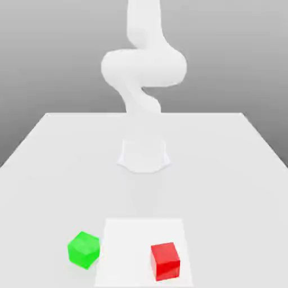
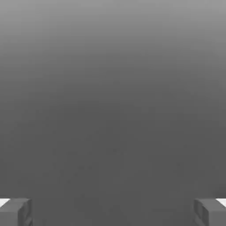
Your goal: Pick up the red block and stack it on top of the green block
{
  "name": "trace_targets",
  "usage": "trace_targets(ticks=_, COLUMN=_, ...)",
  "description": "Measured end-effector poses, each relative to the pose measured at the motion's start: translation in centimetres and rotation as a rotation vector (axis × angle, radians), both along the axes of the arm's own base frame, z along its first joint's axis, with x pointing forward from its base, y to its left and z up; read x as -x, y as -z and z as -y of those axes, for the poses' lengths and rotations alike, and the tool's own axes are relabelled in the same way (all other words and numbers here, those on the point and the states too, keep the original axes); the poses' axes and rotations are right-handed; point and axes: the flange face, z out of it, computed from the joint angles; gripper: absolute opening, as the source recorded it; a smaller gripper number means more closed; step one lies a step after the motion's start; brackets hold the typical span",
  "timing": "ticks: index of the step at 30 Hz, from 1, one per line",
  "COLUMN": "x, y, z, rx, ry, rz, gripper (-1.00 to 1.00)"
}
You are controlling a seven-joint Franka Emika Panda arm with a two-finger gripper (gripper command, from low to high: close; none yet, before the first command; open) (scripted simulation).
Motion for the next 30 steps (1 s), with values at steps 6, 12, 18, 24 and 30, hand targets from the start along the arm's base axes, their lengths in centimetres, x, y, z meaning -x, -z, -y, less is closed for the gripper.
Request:
trace_targets(ticks=6, x=-6.6, y=10.9, z=-1.0, rx=0.021, ry=-0.048, rz=-0.183, gripper=0.00)
trace_targets(ticks=12, x=-10.0, y=22.5, z=-2.2, rx=0.041, ry=-0.097, rz=-0.361, gripper=0.00)
trace_targets(ticks=18, x=-10.4, y=34.4, z=-3.3, rx=0.063, ry=-0.149, rz=-0.539, gripper=0.00)
trace_targets(ticks=24, x=-8.2, y=45.6, z=-4.0, rx=0.082, ry=-0.196, rz=-0.704, gripper=0.00)
trace_targets(ticks=30, x=-7.9, y=52.0, z=-4.0, rx=0.083, ry=-0.200, rz=-0.721, gripper=-1.00)
